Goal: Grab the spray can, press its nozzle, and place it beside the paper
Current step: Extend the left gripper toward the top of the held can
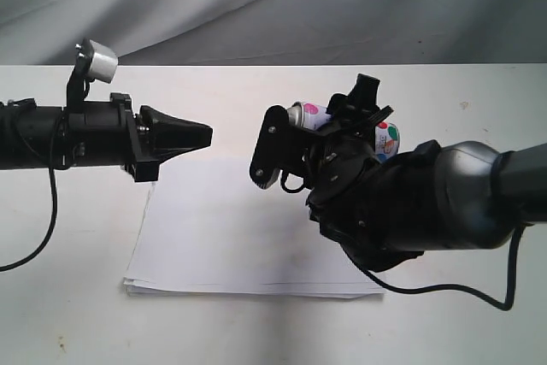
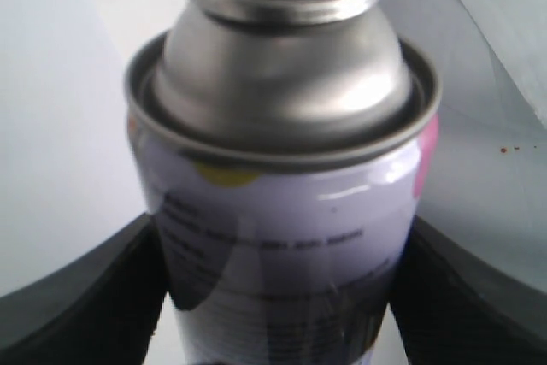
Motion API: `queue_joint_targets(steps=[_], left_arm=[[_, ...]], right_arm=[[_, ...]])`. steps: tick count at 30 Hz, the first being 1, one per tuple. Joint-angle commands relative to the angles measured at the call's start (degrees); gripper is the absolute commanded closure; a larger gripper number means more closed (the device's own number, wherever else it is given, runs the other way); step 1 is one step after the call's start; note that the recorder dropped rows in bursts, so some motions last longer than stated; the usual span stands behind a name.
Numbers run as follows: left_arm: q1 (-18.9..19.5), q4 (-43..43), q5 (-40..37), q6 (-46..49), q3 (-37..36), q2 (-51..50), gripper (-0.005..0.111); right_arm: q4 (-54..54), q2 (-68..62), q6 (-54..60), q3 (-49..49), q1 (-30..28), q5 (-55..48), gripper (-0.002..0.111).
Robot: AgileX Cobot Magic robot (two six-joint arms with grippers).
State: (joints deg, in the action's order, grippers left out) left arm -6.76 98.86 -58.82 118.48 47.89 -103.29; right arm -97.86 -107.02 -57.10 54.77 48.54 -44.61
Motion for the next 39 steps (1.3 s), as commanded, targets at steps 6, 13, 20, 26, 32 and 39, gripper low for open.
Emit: queue_joint_targets(steps=[6, 13, 20, 26, 32, 39], left_arm=[[0.06, 1.09, -8.41, 1.47, 4.27, -4.28, 0.107], [-2.16, 1.09, -7.10, 1.47, 8.47, -4.28, 0.107], [-4.19, -0.84, -4.11, 1.47, 12.30, -6.37, 0.107], [-4.19, -2.93, -3.46, 1.47, 15.94, -10.96, 0.107], [-4.29, -4.11, -4.33, 0.78, 17.37, -13.02, 0.107], [-4.29, -4.54, -4.47, 1.29, 17.37, -13.02, 0.107]], right_arm=[[-2.09, 0.60, 0.30, 0.01, 0.10, -2.52, 0.108], [-2.09, 0.60, 0.30, 0.01, 0.10, -2.52, 0.108], [-2.09, 0.60, 0.30, 0.01, 0.10, -2.52, 0.108], [-2.09, 0.60, 0.30, 0.01, 0.10, -2.52, 0.108], [-2.09, 0.60, 0.30, 0.01, 0.10, -2.52, 0.108], [-2.09, 0.60, 0.30, 0.01, 0.10, -2.52, 0.108]])
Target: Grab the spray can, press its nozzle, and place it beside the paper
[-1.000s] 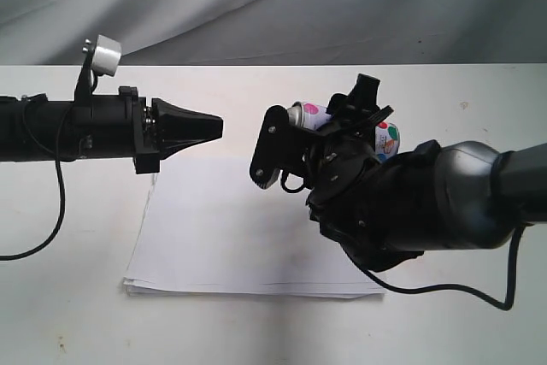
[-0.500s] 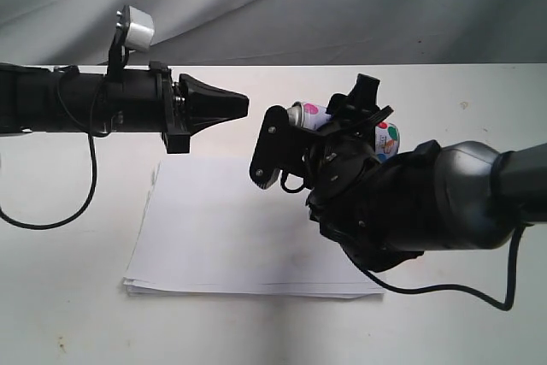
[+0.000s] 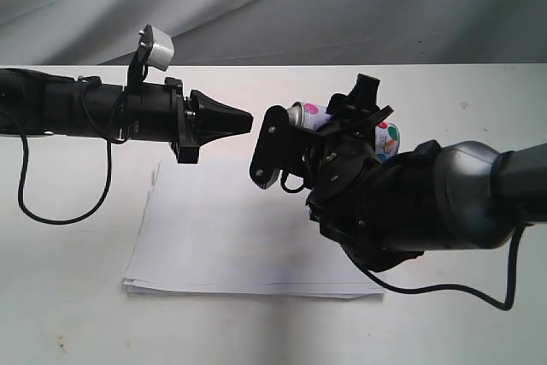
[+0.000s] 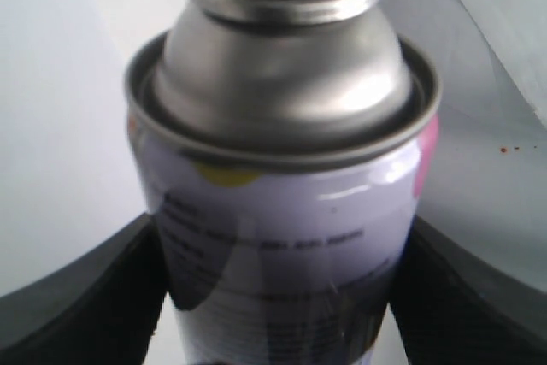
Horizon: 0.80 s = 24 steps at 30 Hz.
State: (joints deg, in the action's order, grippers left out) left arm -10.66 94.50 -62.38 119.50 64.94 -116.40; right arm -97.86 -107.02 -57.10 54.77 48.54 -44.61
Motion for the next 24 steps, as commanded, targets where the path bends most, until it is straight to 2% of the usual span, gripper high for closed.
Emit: queue_joint_targets(steps=[1, 9, 14, 18, 24], left_arm=[[-0.39, -0.19, -0.92, 0.27, 0.32, 0.08, 0.107], [-0.67, -0.09, -0.99, 0.42, 0.32, 0.08, 0.107], [-3.01, -0.25, -0.75, 0.42, 1.32, 0.08, 0.107], [-4.81, 1.36, 2.30, 0.44, 1.43, 0.08, 0.107], [-5.29, 0.87, 2.93, 0.44, 1.43, 0.08, 0.107]], right_arm=[[-2.09, 0.60, 0.30, 0.01, 0.10, -2.52, 0.108], [-2.09, 0.60, 0.30, 0.01, 0.10, -2.52, 0.108], [-2.09, 0.60, 0.30, 0.01, 0.10, -2.52, 0.108], [-2.09, 0.60, 0.30, 0.01, 0.10, -2.52, 0.108], [-2.09, 0.60, 1.42, 0.01, 0.10, -2.53, 0.108]])
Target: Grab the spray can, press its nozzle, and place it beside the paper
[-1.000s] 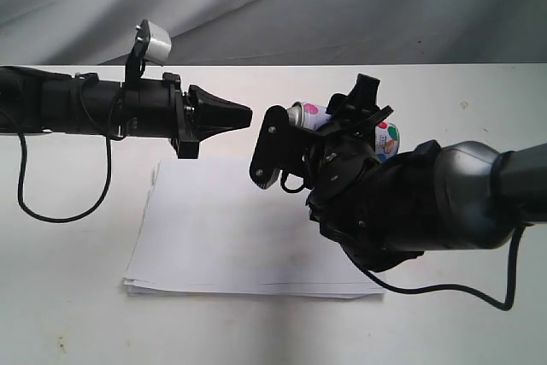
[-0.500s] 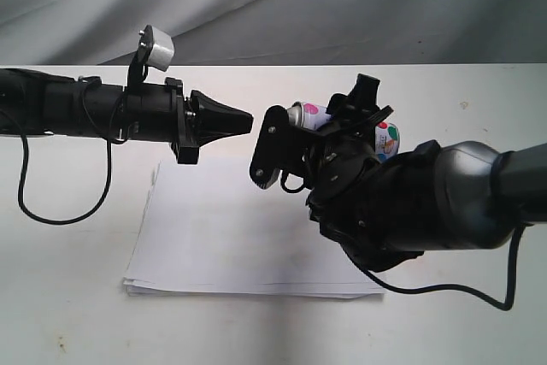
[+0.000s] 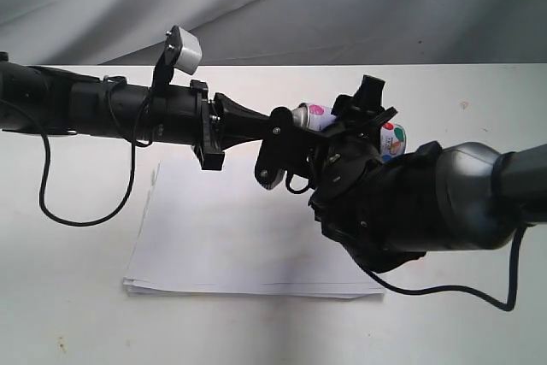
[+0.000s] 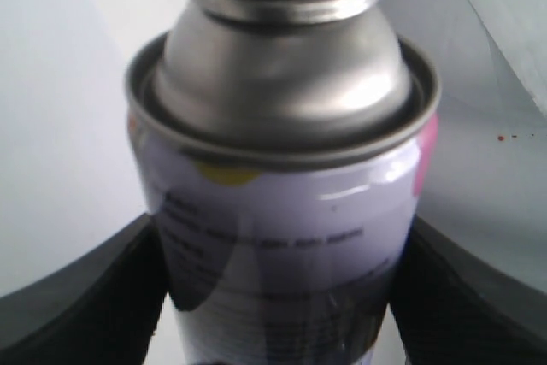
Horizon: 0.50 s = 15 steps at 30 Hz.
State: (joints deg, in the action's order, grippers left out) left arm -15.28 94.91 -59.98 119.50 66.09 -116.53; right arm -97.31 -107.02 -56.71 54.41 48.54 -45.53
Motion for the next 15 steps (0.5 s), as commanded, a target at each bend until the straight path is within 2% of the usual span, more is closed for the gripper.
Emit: queue_joint_targets(steps=[1, 15], left_arm=[[-0.66, 0.46, 0.54, 0.44, 0.28, 0.22, 0.107], [-0.66, 0.82, 0.53, 0.44, 0.57, 0.22, 0.107]], right_arm=[[-2.63, 0.60, 1.03, 0.37, 0.10, -1.60, 0.108], [-2.63, 0.60, 1.32, 0.37, 0.10, -1.60, 0.108]])
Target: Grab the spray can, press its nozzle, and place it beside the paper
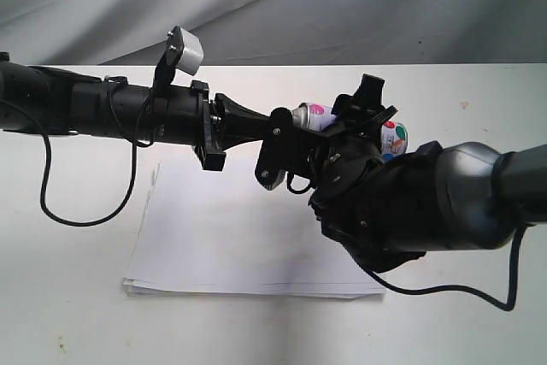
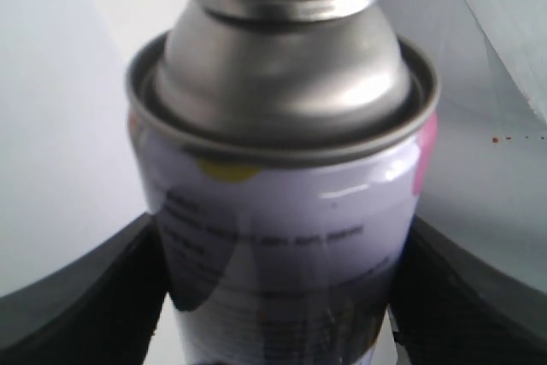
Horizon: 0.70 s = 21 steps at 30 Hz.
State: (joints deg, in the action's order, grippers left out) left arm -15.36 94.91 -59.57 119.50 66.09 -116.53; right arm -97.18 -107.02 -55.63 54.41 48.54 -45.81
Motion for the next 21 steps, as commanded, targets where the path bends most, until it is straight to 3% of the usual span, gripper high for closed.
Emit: queue_joint_targets(steps=[1, 21], left_arm=[[-0.58, 0.47, 0.12, 0.44, 0.84, 0.22, 0.107], [-0.58, 0.48, -0.74, -0.83, 2.90, 0.22, 0.107]], right_arm=[[-2.77, 0.60, 0.24, 0.37, 0.10, -1.33, 0.108], [-2.77, 0.60, 0.34, 0.37, 0.10, -1.33, 0.108]])
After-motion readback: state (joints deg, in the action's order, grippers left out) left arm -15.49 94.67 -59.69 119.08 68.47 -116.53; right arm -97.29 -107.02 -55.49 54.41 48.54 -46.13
